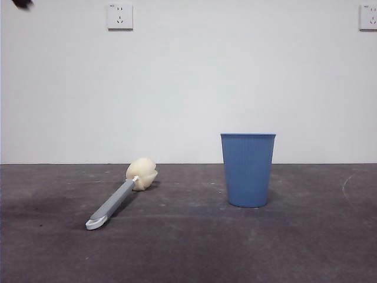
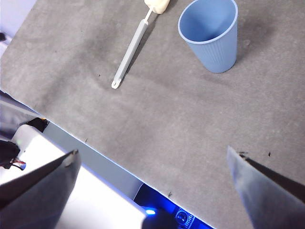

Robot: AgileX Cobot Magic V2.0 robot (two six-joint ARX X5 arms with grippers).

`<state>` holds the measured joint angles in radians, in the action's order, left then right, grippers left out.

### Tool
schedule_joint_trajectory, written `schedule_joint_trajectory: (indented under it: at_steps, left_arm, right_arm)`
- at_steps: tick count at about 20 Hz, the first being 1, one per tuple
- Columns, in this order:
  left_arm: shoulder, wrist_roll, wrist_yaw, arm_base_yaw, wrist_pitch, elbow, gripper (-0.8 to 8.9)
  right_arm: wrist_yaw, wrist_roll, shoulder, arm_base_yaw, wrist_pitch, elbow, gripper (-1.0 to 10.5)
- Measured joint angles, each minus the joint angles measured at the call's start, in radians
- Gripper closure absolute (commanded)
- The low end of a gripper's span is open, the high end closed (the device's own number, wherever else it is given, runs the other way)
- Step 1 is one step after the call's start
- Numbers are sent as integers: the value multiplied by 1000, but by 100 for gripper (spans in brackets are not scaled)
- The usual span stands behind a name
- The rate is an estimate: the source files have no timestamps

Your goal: Pick up the cup brush,pick up the cup,insert the brush into the cup,clean the cup,put the cup brush back,put the cup back to the fixed position on the table

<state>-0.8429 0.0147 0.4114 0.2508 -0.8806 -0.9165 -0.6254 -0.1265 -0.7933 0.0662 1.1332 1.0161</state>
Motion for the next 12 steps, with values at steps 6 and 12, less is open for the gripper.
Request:
schedule_joint_trajectory:
  at_steps: [6,12]
  left_arm:
    - [-194,143,-276,224,204,0,344]
    - [-426,241,-444,340,338,0,344]
  right_arm:
    - [0,0,0,0,0,0,380]
    - [0,11,0,0,0,0,380]
